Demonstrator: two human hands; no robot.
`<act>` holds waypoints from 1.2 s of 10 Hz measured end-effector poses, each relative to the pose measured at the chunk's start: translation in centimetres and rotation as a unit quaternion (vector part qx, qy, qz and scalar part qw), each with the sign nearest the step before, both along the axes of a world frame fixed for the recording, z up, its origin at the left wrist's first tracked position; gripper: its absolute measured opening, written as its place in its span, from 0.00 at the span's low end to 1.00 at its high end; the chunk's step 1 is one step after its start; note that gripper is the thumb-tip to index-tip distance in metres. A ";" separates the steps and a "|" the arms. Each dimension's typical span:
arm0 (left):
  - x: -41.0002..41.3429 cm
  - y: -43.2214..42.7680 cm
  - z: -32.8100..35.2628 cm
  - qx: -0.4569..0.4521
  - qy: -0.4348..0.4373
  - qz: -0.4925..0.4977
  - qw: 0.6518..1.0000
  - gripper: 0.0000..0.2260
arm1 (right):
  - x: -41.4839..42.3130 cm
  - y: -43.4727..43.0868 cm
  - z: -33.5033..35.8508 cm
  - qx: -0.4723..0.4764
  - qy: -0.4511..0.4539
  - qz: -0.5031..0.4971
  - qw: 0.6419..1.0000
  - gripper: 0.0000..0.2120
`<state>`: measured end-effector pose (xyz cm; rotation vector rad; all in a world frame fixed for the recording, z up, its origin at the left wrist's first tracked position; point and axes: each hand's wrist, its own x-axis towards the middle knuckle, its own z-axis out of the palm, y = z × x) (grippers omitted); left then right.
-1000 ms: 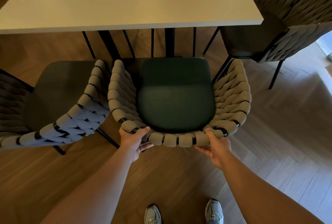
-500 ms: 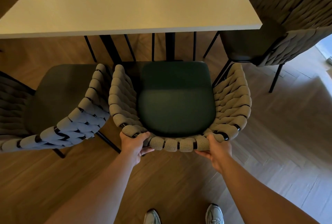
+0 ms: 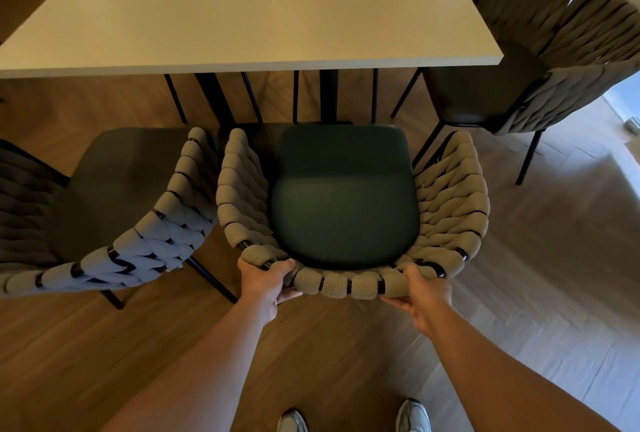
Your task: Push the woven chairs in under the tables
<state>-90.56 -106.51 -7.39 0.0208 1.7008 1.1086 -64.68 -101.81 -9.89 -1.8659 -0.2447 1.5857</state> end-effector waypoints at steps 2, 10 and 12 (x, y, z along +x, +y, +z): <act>0.5 1.3 0.0 -0.009 -0.009 0.002 1.000 0.33 | 1.0 2.4 0.4 0.009 0.033 0.015 0.999 0.17; -0.8 0.4 -0.3 0.009 -0.005 -0.036 0.999 0.26 | 1.3 0.6 1.0 0.036 0.023 0.101 0.994 0.16; -0.2 -1.9 1.6 -0.035 0.065 -0.182 0.981 0.31 | 1.1 -1.6 3.0 0.010 -0.128 0.247 0.960 0.23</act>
